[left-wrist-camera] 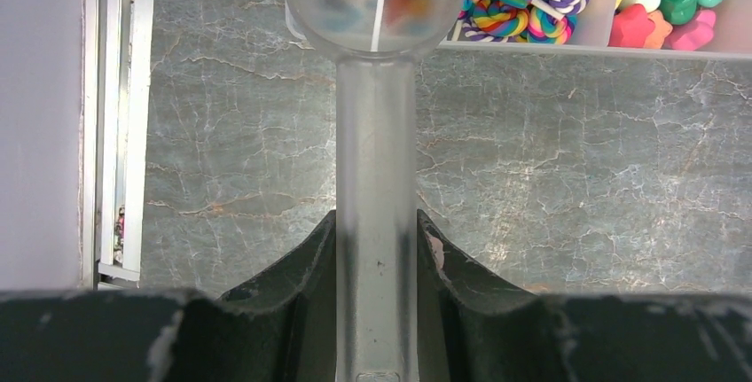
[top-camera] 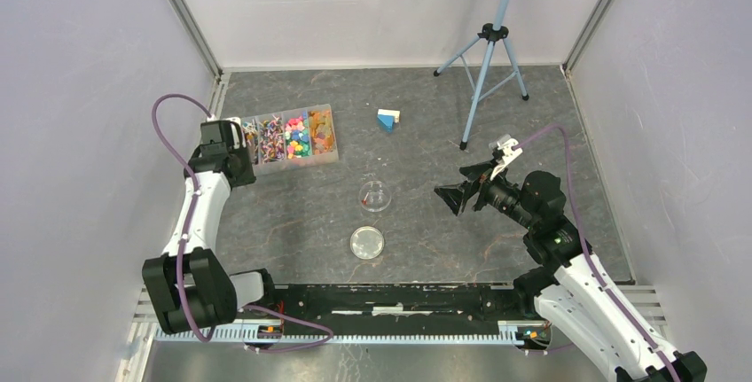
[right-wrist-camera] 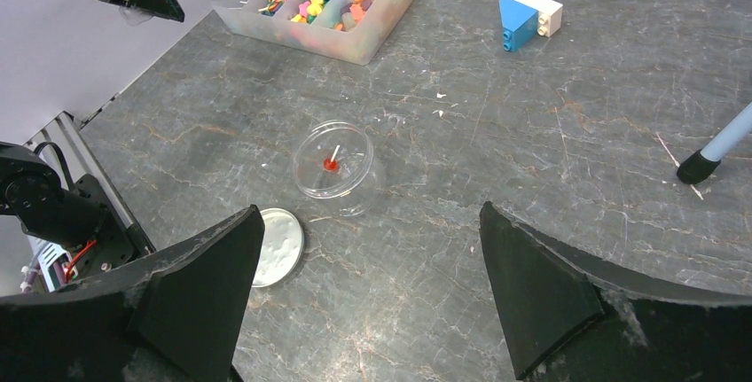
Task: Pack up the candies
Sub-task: Scoop the fake candies from the storage box, then place the fake candies in the packing bottle.
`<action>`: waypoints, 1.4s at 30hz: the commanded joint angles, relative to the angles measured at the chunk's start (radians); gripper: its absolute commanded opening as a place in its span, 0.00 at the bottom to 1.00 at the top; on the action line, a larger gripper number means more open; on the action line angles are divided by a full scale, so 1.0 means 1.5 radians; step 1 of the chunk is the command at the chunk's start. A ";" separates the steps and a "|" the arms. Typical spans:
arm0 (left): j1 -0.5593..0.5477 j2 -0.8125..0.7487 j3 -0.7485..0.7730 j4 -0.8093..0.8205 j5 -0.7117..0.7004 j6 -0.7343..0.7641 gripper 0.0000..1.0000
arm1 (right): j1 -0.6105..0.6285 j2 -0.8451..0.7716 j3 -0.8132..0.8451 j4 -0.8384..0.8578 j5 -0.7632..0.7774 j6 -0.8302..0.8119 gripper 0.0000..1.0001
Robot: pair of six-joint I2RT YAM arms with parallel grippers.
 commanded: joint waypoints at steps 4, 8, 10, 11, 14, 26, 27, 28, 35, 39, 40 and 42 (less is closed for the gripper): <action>0.002 -0.058 -0.019 0.044 0.026 0.019 0.02 | -0.001 -0.005 0.017 0.010 -0.005 -0.001 0.98; 0.002 -0.087 -0.017 0.055 0.060 0.017 0.02 | -0.001 -0.003 0.018 0.011 -0.008 0.001 0.98; 0.002 -0.106 -0.017 0.065 0.080 0.017 0.02 | -0.001 -0.003 0.020 0.009 -0.009 0.002 0.98; 0.002 -0.116 -0.017 0.072 0.090 0.018 0.02 | -0.001 -0.003 0.020 0.009 -0.008 0.002 0.98; 0.002 -0.141 -0.009 0.078 0.104 0.023 0.02 | -0.001 -0.005 0.020 0.009 -0.006 0.003 0.98; 0.002 -0.201 0.036 0.059 0.156 0.044 0.02 | -0.001 -0.001 0.027 0.003 0.004 0.004 0.98; 0.002 -0.203 0.038 0.055 0.161 0.043 0.02 | -0.001 -0.002 0.026 0.003 0.005 0.004 0.98; 0.001 -0.206 0.037 0.053 0.166 0.040 0.02 | -0.001 -0.002 0.026 0.002 0.005 0.004 0.98; 0.001 -0.214 0.033 0.043 0.197 0.017 0.02 | -0.001 0.001 0.025 -0.001 0.009 0.001 0.98; -0.002 -0.197 0.070 -0.004 0.220 0.002 0.02 | -0.002 0.005 0.033 -0.014 0.023 -0.017 0.98; -0.005 -0.196 0.076 -0.013 0.233 0.002 0.02 | -0.001 0.007 0.036 -0.020 0.027 -0.023 0.98; -0.022 -0.196 0.087 -0.032 0.240 0.003 0.02 | -0.001 0.010 0.040 -0.029 0.037 -0.035 0.98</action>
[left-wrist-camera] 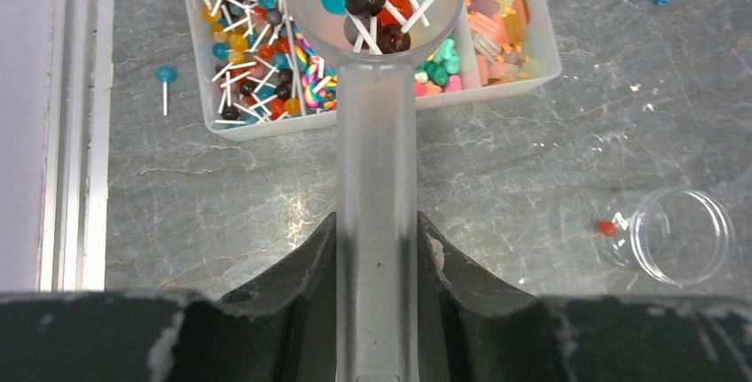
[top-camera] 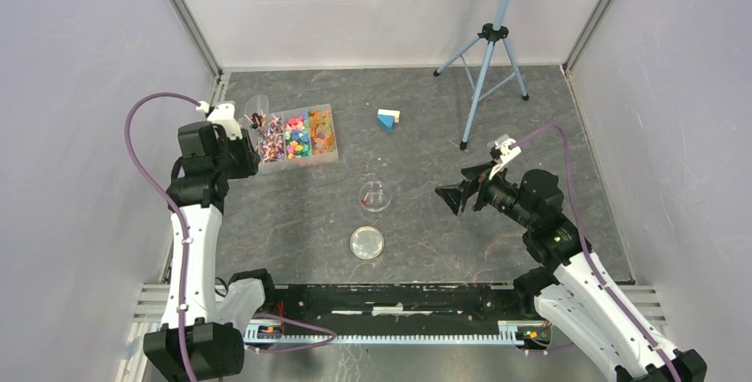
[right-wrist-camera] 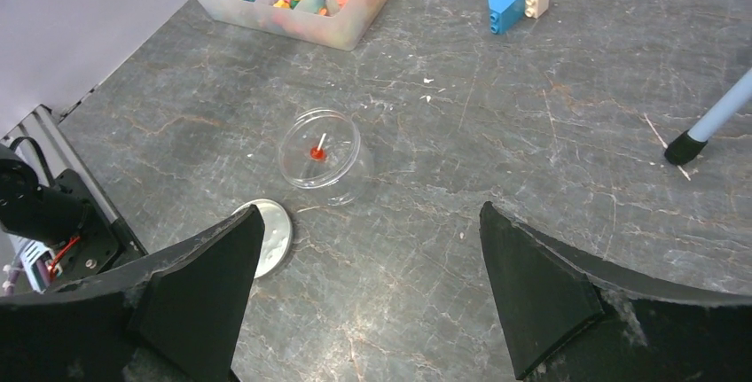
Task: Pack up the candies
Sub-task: Place the fake candies in the packing bottle.
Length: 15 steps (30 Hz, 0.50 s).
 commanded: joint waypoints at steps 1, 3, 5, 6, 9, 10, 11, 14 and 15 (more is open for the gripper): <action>-0.026 -0.006 0.056 -0.027 0.044 -0.012 0.02 | -0.002 0.006 0.038 -0.011 0.029 -0.032 0.98; -0.050 -0.012 0.065 -0.047 0.045 -0.009 0.02 | -0.002 0.008 0.037 -0.013 0.032 -0.041 0.98; -0.081 -0.012 0.078 -0.074 0.039 0.001 0.02 | -0.001 0.008 0.036 -0.014 0.035 -0.045 0.98; -0.103 -0.010 0.084 -0.088 0.034 0.007 0.02 | -0.001 0.008 0.034 -0.013 0.036 -0.048 0.98; -0.178 -0.005 0.101 -0.129 0.014 0.014 0.02 | -0.002 0.010 0.029 -0.012 0.040 -0.054 0.98; -0.204 -0.004 0.106 -0.139 0.011 0.013 0.02 | -0.001 0.010 0.027 -0.011 0.042 -0.056 0.98; -0.236 -0.002 0.110 -0.149 0.004 0.013 0.02 | -0.001 0.011 0.026 -0.010 0.042 -0.058 0.98; -0.307 0.013 0.134 -0.181 -0.028 0.007 0.02 | -0.001 0.016 0.025 -0.008 0.044 -0.064 0.98; -0.327 0.019 0.144 -0.191 -0.029 0.005 0.02 | -0.001 0.017 0.024 -0.009 0.045 -0.066 0.98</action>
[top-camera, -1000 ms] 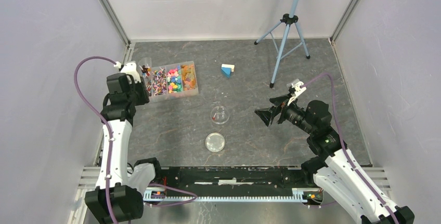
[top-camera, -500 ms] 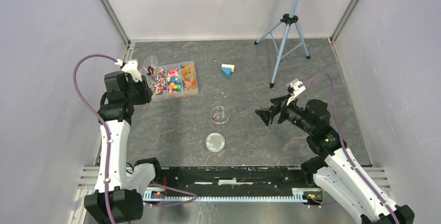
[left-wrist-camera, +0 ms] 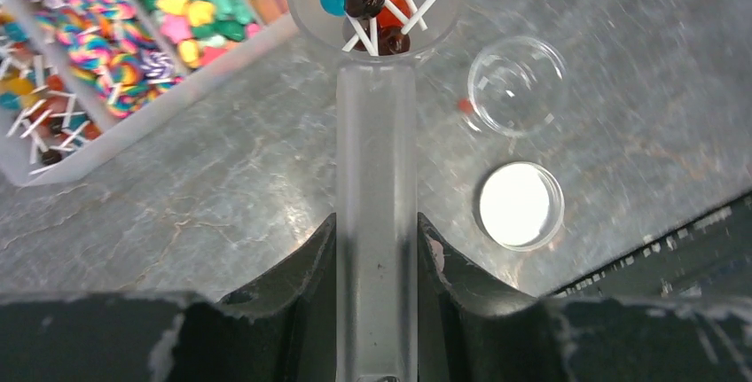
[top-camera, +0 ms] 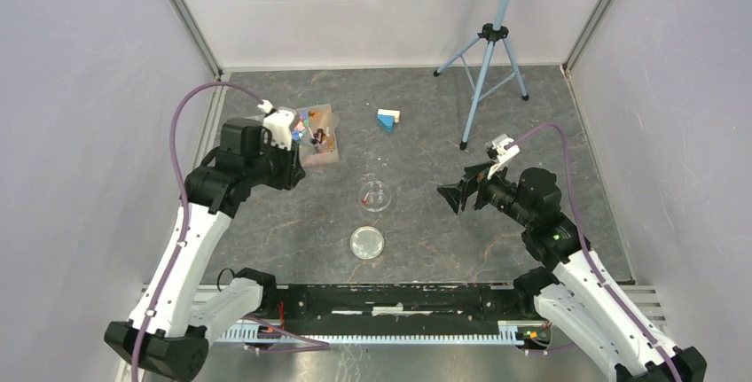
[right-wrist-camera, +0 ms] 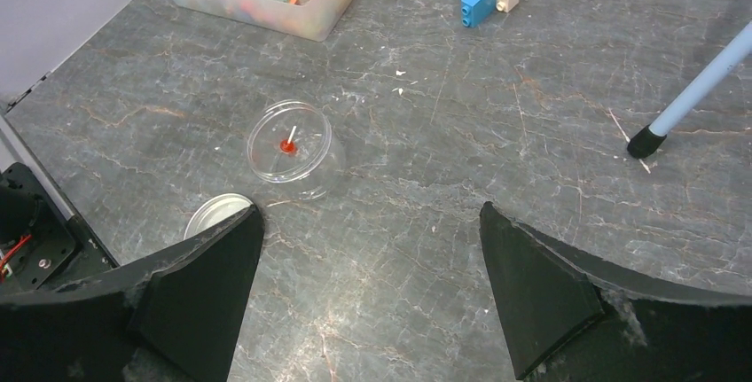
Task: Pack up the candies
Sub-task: Place the fake candies in the packing bottle.
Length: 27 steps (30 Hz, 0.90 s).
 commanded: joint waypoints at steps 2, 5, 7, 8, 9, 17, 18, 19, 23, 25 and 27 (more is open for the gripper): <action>-0.099 0.022 0.067 -0.063 -0.033 0.001 0.02 | 0.000 0.007 0.015 0.011 0.014 -0.025 0.98; -0.152 0.024 0.074 -0.073 -0.046 0.000 0.02 | -0.001 0.008 0.010 0.011 0.018 -0.028 0.98; -0.177 0.026 0.073 -0.076 -0.053 -0.003 0.02 | -0.001 0.008 0.006 0.015 0.019 -0.027 0.98; -0.189 0.028 0.071 -0.077 -0.051 -0.003 0.02 | -0.001 0.010 0.005 0.016 0.019 -0.027 0.98; -0.202 0.030 0.069 -0.079 -0.049 -0.003 0.02 | -0.001 0.010 0.005 0.016 0.018 -0.026 0.98; -0.304 0.080 0.086 -0.123 -0.092 -0.008 0.02 | -0.001 0.011 0.004 0.016 0.017 -0.028 0.98; -0.309 0.086 0.087 -0.128 -0.097 -0.008 0.02 | -0.001 0.011 0.003 0.016 0.016 -0.027 0.98; -0.313 0.091 0.087 -0.131 -0.098 -0.006 0.02 | -0.001 0.011 0.003 0.016 0.017 -0.028 0.98; -0.327 0.116 0.087 -0.154 -0.098 0.003 0.02 | -0.001 0.013 0.002 0.017 0.017 -0.030 0.98; -0.331 0.128 0.086 -0.168 -0.100 0.007 0.02 | -0.001 0.014 0.002 0.016 0.017 -0.030 0.98; -0.334 0.138 0.084 -0.175 -0.101 0.011 0.02 | -0.001 0.015 0.002 0.017 0.017 -0.030 0.98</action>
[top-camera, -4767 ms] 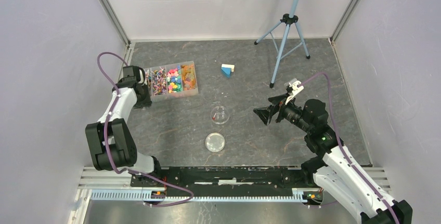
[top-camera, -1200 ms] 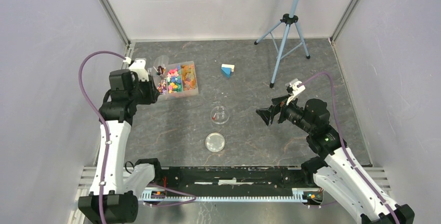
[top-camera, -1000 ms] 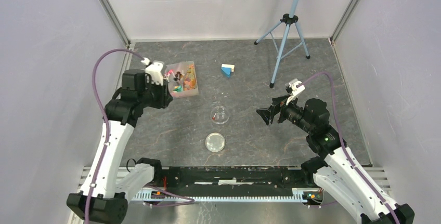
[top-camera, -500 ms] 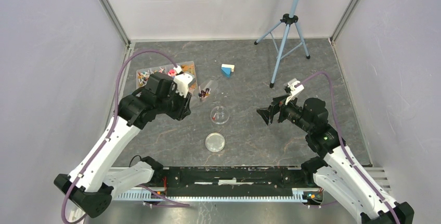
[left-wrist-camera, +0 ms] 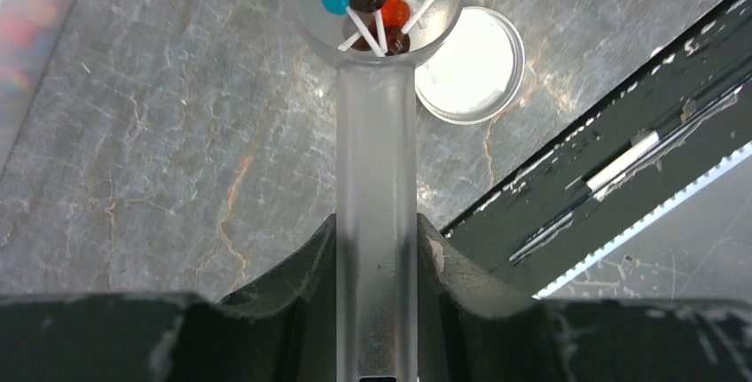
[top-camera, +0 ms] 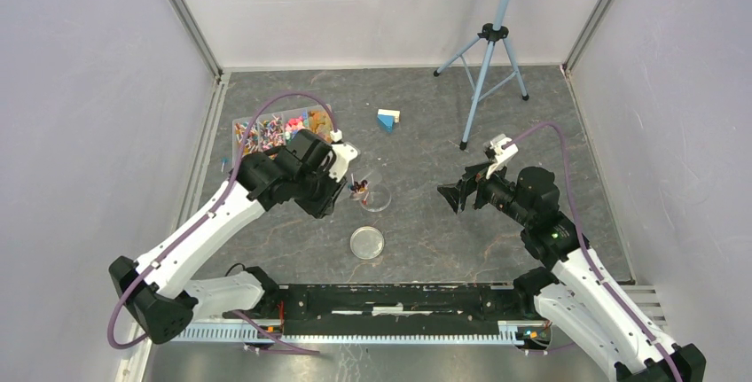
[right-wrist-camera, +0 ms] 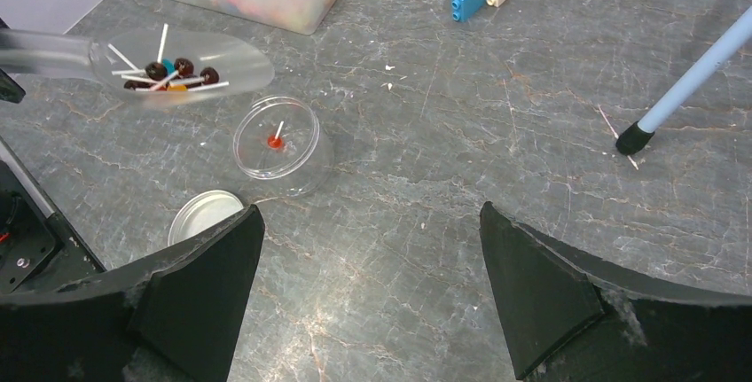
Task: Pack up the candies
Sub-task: Place the fake candies in the packing bottle.
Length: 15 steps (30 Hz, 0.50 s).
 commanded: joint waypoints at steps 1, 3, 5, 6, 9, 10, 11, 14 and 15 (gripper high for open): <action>-0.010 0.014 0.025 -0.023 -0.011 0.011 0.02 | -0.001 0.005 0.003 0.019 0.006 -0.012 0.98; -0.012 0.021 0.024 -0.029 -0.010 0.014 0.02 | -0.002 0.006 0.001 0.019 0.006 -0.013 0.98; -0.014 0.028 0.025 -0.038 -0.012 0.016 0.02 | -0.001 0.008 0.000 0.022 0.005 -0.011 0.98; -0.015 0.033 0.027 -0.042 -0.016 0.016 0.02 | -0.001 0.008 -0.001 0.024 0.005 -0.010 0.98; -0.018 0.046 0.028 -0.052 -0.018 0.015 0.02 | -0.001 0.009 0.000 0.024 0.003 -0.010 0.98; -0.019 0.051 0.028 -0.052 -0.013 0.015 0.02 | -0.001 0.008 -0.001 0.024 0.004 -0.008 0.98; -0.021 0.054 0.029 -0.052 -0.009 0.014 0.02 | -0.001 0.008 -0.001 0.026 0.004 -0.008 0.98; -0.024 0.075 0.036 -0.062 -0.015 0.011 0.02 | -0.001 0.008 -0.001 0.026 0.002 -0.006 0.98; -0.024 0.083 0.041 -0.066 -0.020 0.010 0.02 | -0.001 0.007 -0.001 0.025 0.002 -0.006 0.98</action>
